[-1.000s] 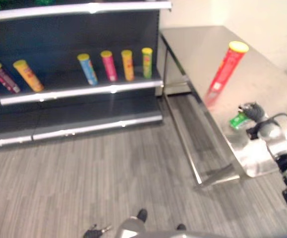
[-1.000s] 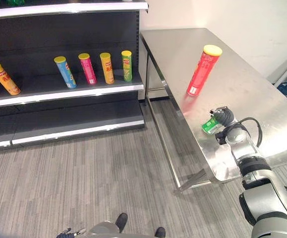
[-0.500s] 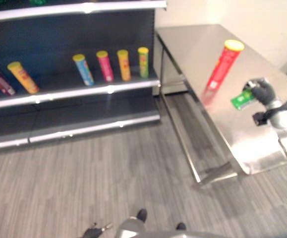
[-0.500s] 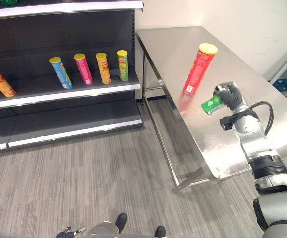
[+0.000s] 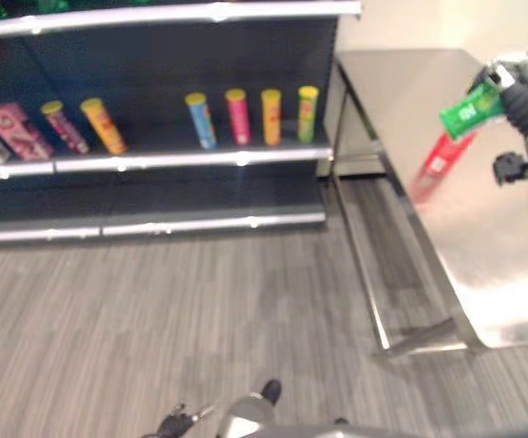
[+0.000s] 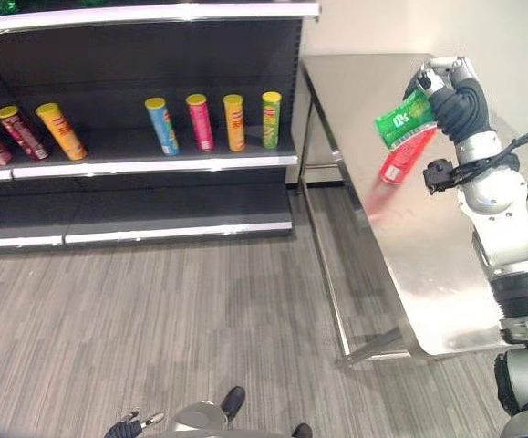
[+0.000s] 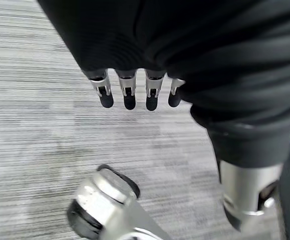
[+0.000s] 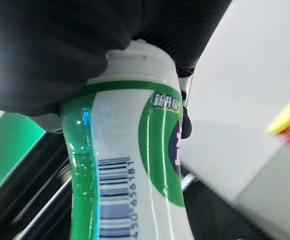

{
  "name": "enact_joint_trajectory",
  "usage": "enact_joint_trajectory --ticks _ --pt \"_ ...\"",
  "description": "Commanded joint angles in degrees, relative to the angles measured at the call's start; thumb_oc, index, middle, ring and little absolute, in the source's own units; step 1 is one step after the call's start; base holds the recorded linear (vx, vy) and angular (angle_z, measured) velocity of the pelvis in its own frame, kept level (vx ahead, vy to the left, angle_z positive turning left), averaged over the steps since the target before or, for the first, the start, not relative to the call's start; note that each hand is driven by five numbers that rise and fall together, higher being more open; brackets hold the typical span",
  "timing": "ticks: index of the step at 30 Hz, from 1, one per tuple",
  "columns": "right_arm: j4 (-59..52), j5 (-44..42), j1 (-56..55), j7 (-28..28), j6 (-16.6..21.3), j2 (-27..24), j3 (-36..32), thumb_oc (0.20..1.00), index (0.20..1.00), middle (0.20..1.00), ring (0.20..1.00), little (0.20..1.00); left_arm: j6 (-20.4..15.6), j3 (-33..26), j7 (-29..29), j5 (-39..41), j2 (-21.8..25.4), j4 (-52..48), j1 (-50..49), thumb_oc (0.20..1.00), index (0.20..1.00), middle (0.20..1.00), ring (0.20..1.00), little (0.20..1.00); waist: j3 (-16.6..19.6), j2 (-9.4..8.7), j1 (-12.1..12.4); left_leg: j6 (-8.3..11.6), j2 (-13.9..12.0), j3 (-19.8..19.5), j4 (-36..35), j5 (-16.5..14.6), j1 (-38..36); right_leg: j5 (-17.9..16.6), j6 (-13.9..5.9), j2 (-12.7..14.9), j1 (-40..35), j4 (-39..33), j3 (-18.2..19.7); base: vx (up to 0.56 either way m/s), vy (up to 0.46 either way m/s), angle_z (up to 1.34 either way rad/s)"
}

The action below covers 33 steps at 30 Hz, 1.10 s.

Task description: Put the goods on the table back onto the shelves and tidy them up.

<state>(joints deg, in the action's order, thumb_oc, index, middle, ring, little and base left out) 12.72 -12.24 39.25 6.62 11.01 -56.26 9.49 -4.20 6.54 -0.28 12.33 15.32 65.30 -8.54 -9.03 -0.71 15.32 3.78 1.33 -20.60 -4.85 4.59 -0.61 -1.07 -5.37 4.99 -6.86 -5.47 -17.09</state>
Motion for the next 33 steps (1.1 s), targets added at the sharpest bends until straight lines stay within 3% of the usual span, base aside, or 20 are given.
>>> enact_joint_trajectory --ticks 1,2,4,7,10,14,18,19,20,21,22,23,24,26,28,29,30,33 --pt "-6.4 1.7 2.6 0.6 2.6 -7.4 1.8 0.200 0.200 0.200 0.200 0.200 -0.9 2.5 -0.4 -0.6 1.6 0.8 2.7 1.000 1.000 1.000 1.000 1.000 0.0 -1.89 -0.9 3.38 -3.4 14.7 4.2 -0.2 7.0 3.6 -0.12 1.4 -1.9 0.5 -1.6 -0.10 0.074 0.54" --pt "-6.4 1.7 2.5 0.6 2.6 -7.4 1.7 0.200 0.200 0.200 0.200 0.200 -0.9 2.5 -0.4 -0.6 1.6 0.8 2.7 1.000 1.000 1.000 1.000 1.000 0.2 -1.93 -0.9 3.31 -3.4 14.6 4.3 0.0 7.4 3.4 -0.17 1.4 -1.6 0.5 -1.6 -0.07 0.095 1.09" --pt "-6.9 3.0 2.3 1.0 2.2 -8.9 0.9 0.200 0.200 0.200 0.200 0.200 -0.9 1.7 -0.4 -0.9 1.6 1.0 2.8 1.000 1.000 1.000 1.000 1.000 0.3 -2.16 -1.7 3.49 -6.4 21.1 4.6 0.2 7.7 3.2 -0.78 2.4 -2.1 0.5 -3.7 0.02 0.098 1.21" --pt "-7.7 4.9 -0.6 1.6 1.5 -10.6 -1.9 0.200 0.200 0.200 0.200 0.200 -0.6 1.1 -0.2 -1.2 1.9 1.1 2.7 1.000 1.000 1.000 1.000 1.000 1.3 -1.98 -2.7 3.48 -9.4 26.3 2.5 1.8 6.5 3.5 -1.09 2.9 -3.8 0.5 -7.2 0.11 0.121 0.61" --pt "-7.6 6.2 -1.5 2.0 0.9 -9.6 -2.8 0.200 0.200 0.200 0.200 0.200 -0.1 0.8 -0.4 -1.7 1.9 1.8 2.2 1.000 1.000 1.000 1.000 1.000 3.2 -2.28 -2.5 2.98 -8.4 26.2 0.2 1.5 4.7 3.6 -1.14 3.1 -5.3 0.6 -9.1 0.17 0.180 0.71" --pt "-7.2 7.7 -1.7 2.5 0.5 -8.6 -2.5 0.200 0.200 0.200 0.200 0.200 0.4 0.6 -0.1 -2.3 2.8 2.1 2.4 1.000 1.000 1.000 1.000 1.000 3.6 -3.43 -1.7 0.55 -5.4 26.2 0.5 -0.6 3.4 5.2 -2.02 6.2 -4.4 7.3 -9.3 0.13 0.219 0.33" --pt "-8.0 10.0 -4.7 2.9 -1.2 -8.0 -4.5 0.200 0.200 0.200 0.200 0.200 0.9 0.5 0.2 -3.3 4.1 1.2 2.8 1.000 1.000 1.000 1.000 1.000 2.8 -3.21 -3.1 -3.08 -1.3 24.7 -0.1 -2.7 1.0 1.6 -3.69 10.5 1.5 24.3 -5.0 0.16 0.320 0.20" --pt "-8.1 10.0 -4.9 2.9 -1.2 -8.0 -4.7 0.200 0.200 0.200 0.200 0.200 1.0 0.6 0.2 -3.3 4.2 1.2 2.8 1.000 1.000 1.000 1.000 1.000 2.9 -3.33 -3.0 -3.14 -1.2 24.8 -0.1 -2.8 1.1 1.7 -3.76 10.7 1.7 24.6 -4.9 0.13 0.278 0.25" --pt "-8.6 10.2 -5.6 3.2 -1.5 -8.1 -5.9 0.200 0.200 0.200 0.200 0.200 1.1 1.2 0.1 -3.8 4.8 0.7 3.1 1.000 1.000 1.000 1.000 1.000 1.5 -2.45 -5.2 -4.35 0.0 22.3 -0.2 -3.5 -0.7 -1.8 -4.02 9.0 7.7 33.6 1.4 0.07 0.188 0.31" --pt "-8.7 10.2 -5.7 3.2 -1.5 -8.2 -5.9 0.200 0.200 0.200 0.200 0.200 1.1 1.2 0.1 -3.8 4.8 0.7 3.1 1.000 1.000 1.000 1.000 1.000 1.8 -2.38 -5.0 -4.37 -0.1 22.5 -0.2 -3.3 -0.4 -2.0 -3.95 8.9 8.2 33.6 1.5 0.12 0.254 0.45" --pt "-8.6 10.0 -6.1 3.6 -1.4 -7.8 -6.6 0.200 0.200 0.200 0.200 0.200 1.0 1.3 0.2 -4.3 5.1 0.7 3.1 1.000 1.000 1.000 1.000 1.000 1.1 -1.75 -6.1 -4.75 0.1 21.6 -0.2 -4.1 -1.6 -1.9 -4.46 7.5 10.4 36.9 4.4 0.16 0.157 0.52" --pt "-9.2 10.7 -7.0 3.2 -1.7 -8.1 -6.9 0.200 0.200 0.200 0.200 0.200 0.9 1.0 -0.3 -4.2 5.3 -0.2 2.9 1.000 1.000 1.000 1.000 1.000 0.6 -0.72 -7.6 -4.88 0.3 19.7 -0.2 -4.9 -2.9 0.7 -3.27 3.6 15.4 36.8 8.5 0.25 0.166 0.26" --pt "-9.3 10.4 -7.4 2.9 -1.8 -8.4 -7.4 0.200 0.200 0.200 0.200 0.200 0.8 0.9 -0.6 -4.1 5.5 -0.8 2.8 1.000 1.000 1.000 1.000 1.000 0.5 -0.64 -8.1 -4.85 0.7 18.7 -0.2 -5.2 -3.4 0.8 -3.25 3.0 16.0 33.0 9.7 0.29 0.089 0.03" --pt "-9.1 9.7 -7.3 3.3 -1.7 -8.2 -8.3 0.200 0.200 0.200 0.200 0.200 0.6 1.3 -0.9 -4.9 5.8 -0.9 3.2 1.000 1.000 1.000 1.000 1.000 0.3 -0.81 -8.6 -4.56 1.5 17.2 -0.2 -6.6 -4.0 0.5 -3.32 4.5 16.1 22.8 10.5 0.24 -0.036 0.10" --pt "-8.9 9.0 -7.5 3.8 -1.4 -7.7 -9.5 0.200 0.200 0.200 0.200 0.200 0.4 1.7 -1.0 -5.4 5.8 -0.7 3.7 1.000 1.000 1.000 1.000 1.000 0.1 -1.06 -9.5 -4.16 2.0 15.5 -0.2 -7.9 -4.9 -4.0 -4.58 6.4 17.1 11.7 11.7 0.24 -0.062 0.34" --pt "-9.0 9.0 -7.6 3.8 -1.4 -7.7 -9.7 0.200 0.200 0.200 0.200 0.200 0.3 1.8 -1.0 -5.4 5.9 -0.7 3.7 1.000 1.000 1.000 1.000 1.000 0.2 -0.91 -9.5 -4.19 1.9 15.4 -0.2 -8.1 -5.0 -4.6 -4.65 6.2 16.4 10.6 11.5 0.30 -0.042 0.40" --pt "-9.0 8.9 -7.8 4.4 -1.4 -7.1 -10.5 0.200 0.200 0.200 0.200 0.200 0.4 1.6 -0.9 -5.4 5.7 -0.7 3.8 1.000 1.000 1.000 1.000 1.000 -0.1 -0.51 -10.0 -3.72 1.5 14.7 -0.2 -8.8 -6.2 -7.9 -6.32 8.7 19.0 4.8 12.1 0.30 -0.010 0.34" --pt "-10.2 9.9 -8.3 4.9 -1.7 -7.0 -11.3 0.200 0.200 0.200 0.200 0.200 0.4 1.2 -0.8 -5.5 5.3 -1.3 3.4 1.000 1.000 1.000 1.000 1.000 -0.7 0.47 -10.6 -3.27 0.4 15.4 -0.2 -10.5 -9.0 -10.7 -7.68 10.8 21.6 0.9 9.4 0.34 -0.002 0.13"
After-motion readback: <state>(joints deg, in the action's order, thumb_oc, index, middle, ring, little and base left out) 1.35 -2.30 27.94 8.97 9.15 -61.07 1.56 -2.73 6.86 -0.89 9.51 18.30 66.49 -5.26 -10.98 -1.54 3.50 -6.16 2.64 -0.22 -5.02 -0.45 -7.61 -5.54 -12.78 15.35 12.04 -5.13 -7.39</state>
